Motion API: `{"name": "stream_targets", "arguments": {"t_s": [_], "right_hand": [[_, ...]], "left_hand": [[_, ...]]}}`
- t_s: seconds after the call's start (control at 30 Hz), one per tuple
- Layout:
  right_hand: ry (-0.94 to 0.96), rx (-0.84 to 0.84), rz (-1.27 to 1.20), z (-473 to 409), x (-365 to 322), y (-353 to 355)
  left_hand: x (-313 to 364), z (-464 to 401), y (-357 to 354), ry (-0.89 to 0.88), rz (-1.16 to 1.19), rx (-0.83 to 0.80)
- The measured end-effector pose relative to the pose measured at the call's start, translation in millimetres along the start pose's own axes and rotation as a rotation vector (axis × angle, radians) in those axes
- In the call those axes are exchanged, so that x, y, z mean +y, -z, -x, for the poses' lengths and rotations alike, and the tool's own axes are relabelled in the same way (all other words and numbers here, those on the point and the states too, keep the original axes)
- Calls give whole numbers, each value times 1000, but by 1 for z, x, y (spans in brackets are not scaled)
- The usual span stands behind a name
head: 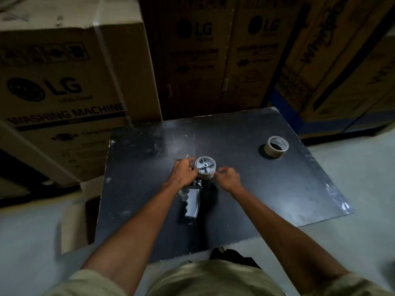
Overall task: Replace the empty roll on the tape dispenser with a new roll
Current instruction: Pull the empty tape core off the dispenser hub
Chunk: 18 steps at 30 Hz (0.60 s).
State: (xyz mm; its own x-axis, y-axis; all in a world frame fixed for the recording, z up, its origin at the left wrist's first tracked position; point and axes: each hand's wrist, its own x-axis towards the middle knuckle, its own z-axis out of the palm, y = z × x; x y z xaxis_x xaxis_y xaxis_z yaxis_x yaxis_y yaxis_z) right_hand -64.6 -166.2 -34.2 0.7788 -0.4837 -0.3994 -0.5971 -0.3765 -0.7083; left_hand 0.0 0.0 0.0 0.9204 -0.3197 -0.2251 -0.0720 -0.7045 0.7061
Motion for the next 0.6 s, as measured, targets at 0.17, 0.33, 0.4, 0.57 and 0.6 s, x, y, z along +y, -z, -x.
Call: {"name": "stream_targets", "arguments": {"t_s": [0.17,0.33,0.4,0.57,0.6], "right_hand": [[-54,-35,-17,-21,0,-8],[-95,-22,-65,-37,-2,-16],[-95,-34,-56,-43,-1,-19],[-104,-56,-58,-54,0,-21],[-108,-67,-55,-54,-2,-21]], "left_hand": [[-7,-17,-6,51,-14,-48],[-6,-29,-10,63,-6,-52],[-8,-33,-11,60,-10,-53],[-15,-42,-20,63,3,-86],[-15,-42,-22,68,-8,-87]]}}
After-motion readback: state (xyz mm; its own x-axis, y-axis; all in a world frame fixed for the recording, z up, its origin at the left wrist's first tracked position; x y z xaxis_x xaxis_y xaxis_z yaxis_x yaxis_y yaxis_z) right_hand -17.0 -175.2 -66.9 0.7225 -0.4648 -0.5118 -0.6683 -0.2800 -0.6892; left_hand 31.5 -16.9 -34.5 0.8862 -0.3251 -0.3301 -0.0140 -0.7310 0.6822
